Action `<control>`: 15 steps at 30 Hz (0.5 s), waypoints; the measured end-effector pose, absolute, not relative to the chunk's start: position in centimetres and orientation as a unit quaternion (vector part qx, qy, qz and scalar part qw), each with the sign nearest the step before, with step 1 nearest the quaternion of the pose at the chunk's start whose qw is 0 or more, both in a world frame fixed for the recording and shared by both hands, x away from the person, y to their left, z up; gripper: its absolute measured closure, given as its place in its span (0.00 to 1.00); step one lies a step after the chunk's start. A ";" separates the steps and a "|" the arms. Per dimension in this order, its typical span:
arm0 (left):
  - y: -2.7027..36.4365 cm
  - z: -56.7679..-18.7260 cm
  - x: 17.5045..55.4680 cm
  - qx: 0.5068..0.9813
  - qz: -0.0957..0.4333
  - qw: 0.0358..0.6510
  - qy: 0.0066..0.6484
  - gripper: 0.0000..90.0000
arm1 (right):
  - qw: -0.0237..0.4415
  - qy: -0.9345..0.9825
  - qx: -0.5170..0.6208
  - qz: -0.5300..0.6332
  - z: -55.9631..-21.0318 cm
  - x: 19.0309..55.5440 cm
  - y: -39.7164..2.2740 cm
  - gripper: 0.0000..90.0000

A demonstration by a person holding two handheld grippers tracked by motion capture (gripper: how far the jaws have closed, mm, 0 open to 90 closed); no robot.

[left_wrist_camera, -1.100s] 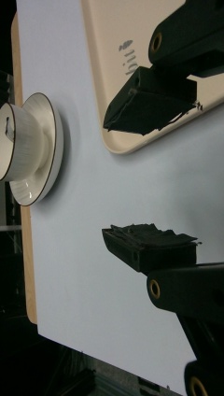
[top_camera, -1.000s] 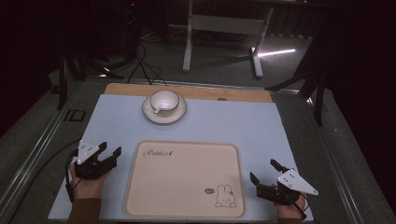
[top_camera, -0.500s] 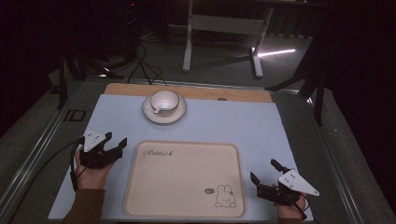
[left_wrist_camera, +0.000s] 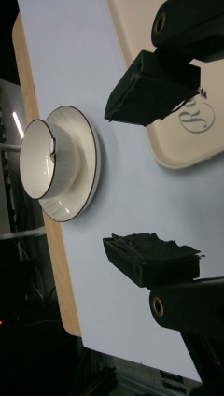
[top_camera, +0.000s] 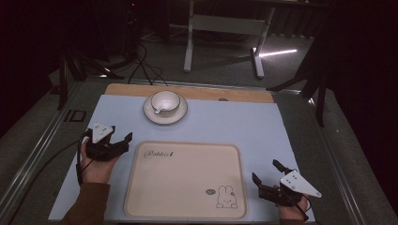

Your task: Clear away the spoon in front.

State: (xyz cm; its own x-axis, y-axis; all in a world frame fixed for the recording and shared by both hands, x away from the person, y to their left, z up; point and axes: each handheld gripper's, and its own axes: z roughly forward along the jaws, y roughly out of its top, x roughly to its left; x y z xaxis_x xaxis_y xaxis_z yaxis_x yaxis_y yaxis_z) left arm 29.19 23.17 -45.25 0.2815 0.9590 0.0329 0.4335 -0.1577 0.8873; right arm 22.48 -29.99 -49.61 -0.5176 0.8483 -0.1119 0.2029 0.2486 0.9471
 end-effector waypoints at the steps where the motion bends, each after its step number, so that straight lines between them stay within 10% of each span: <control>1: 23.1 -45.2 29.3 0.690 0.322 0.406 0.505 0.36 | 0.329 0.719 0.365 0.492 -49.6 22.5 -30.0 0.13; 15: 22.2 -44.1 31.4 0.692 0.322 0.416 0.494 0.37 | 0.330 0.716 0.365 0.495 -49.5 22.4 -30.1 0.13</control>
State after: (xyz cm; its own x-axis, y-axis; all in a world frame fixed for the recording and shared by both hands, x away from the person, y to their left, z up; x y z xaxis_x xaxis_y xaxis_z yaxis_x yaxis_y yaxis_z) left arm 31.38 22.20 -44.08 0.3035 0.9522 0.0349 0.4157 -0.1653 0.8944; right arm 22.44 -30.12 -49.54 -0.5154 0.8497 -0.1110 0.1959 0.2429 0.9501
